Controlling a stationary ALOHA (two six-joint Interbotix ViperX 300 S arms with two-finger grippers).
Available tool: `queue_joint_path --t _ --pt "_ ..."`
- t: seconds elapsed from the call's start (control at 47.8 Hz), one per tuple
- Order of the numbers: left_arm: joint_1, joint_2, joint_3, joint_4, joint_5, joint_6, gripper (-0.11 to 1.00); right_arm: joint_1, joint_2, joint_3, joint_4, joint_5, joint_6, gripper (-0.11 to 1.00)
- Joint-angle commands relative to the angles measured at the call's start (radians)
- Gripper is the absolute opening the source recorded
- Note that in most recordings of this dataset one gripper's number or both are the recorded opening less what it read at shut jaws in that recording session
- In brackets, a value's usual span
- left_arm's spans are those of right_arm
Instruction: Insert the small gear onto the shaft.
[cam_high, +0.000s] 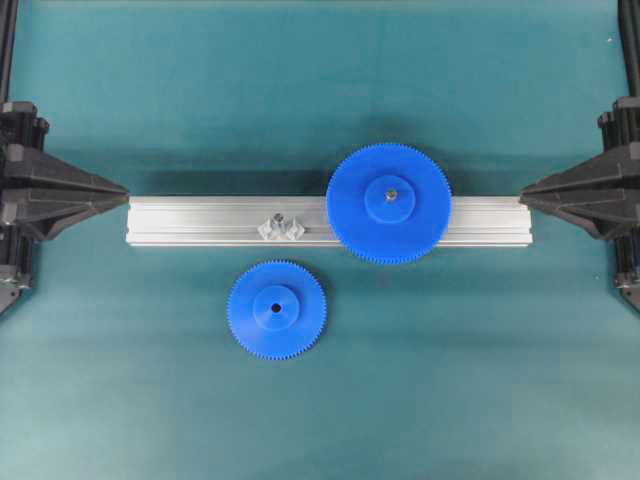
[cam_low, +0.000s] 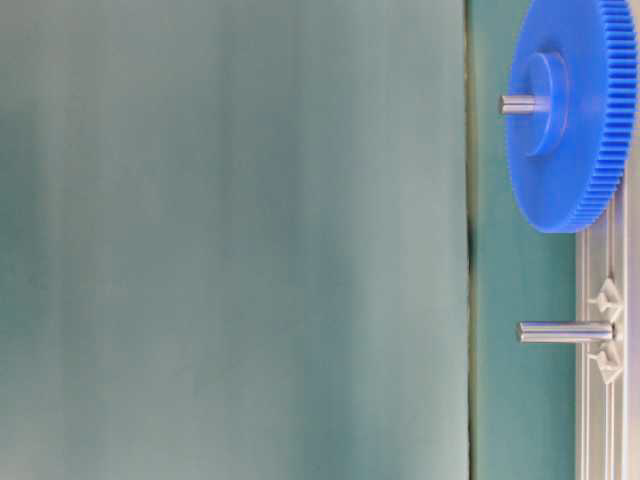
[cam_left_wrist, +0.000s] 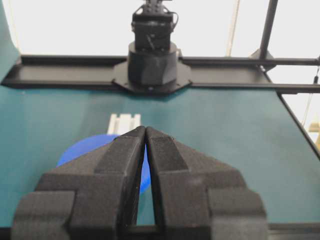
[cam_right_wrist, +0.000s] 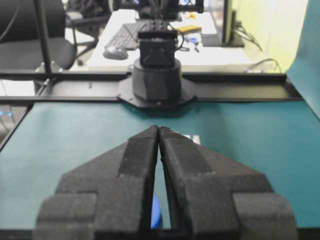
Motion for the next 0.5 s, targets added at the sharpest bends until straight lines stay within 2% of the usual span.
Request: queue_joint_path --t 0.0,0.063,0.126,0.272,0.482 --pt "-0.003 0.017 0.006 0.011 -0.008 -0.028 0.1 -0.011 0.012 -0.003 0.003 -0.006 -0.003 0.16" --pt "0.0 0.014 0.006 0.011 -0.006 -0.037 0.04 -0.017 0.006 0.011 0.009 -0.005 0.005 0.2" --pt "-0.002 0.012 0.003 0.011 -0.003 -0.041 -0.03 -0.017 0.005 0.018 0.018 -0.003 0.015 0.14" --pt "-0.005 0.017 -0.014 0.011 0.034 -0.041 -0.03 -0.017 0.006 0.02 0.021 0.015 0.038 0.03" --pt "-0.012 0.087 -0.075 0.011 0.123 -0.043 -0.03 -0.021 0.011 -0.006 0.023 0.112 0.041 0.03"
